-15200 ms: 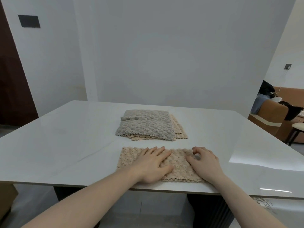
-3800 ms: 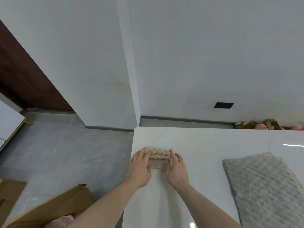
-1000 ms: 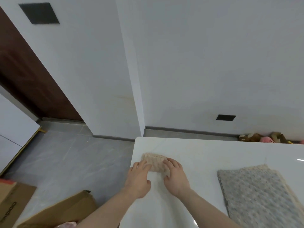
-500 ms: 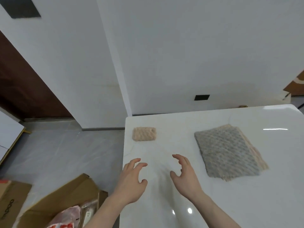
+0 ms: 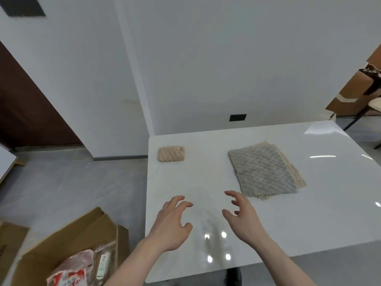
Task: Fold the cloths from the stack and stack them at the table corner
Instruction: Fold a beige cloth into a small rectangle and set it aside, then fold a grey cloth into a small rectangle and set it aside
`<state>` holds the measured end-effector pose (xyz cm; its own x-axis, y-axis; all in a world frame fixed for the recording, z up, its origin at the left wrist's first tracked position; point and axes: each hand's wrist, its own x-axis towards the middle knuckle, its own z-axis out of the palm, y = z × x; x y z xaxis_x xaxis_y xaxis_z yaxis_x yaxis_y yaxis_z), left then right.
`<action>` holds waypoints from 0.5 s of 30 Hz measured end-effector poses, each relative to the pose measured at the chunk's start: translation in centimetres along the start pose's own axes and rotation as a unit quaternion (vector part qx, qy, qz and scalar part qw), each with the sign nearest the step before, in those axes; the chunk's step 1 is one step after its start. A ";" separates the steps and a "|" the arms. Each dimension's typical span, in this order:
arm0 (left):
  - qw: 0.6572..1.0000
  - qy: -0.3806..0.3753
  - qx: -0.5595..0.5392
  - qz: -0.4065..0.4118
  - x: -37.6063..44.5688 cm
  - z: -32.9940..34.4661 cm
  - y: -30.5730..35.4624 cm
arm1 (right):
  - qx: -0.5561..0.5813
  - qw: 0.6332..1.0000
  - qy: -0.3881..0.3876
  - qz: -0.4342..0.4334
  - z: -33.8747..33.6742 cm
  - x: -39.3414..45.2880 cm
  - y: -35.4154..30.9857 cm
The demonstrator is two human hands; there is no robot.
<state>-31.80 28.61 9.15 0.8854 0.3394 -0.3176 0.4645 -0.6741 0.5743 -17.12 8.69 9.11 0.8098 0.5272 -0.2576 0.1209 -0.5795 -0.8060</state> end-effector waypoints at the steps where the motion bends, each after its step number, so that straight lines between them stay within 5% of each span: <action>1: 1.000 0.003 0.000 -0.003 0.0 0.2 0.4 | 0.001 1.000 -0.004 -0.003 -0.5 0.1 0.1; 15: 0.995 0.074 -0.040 -0.057 5.7 8.4 14.9 | -0.040 0.995 -0.074 -0.055 -16.7 4.1 8.7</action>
<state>-19.99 14.98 9.62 0.8169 0.5075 -0.2740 0.5576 -0.5737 0.6000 -3.12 -4.59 9.92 0.6963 0.6728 -0.2499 0.2549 -0.5573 -0.7902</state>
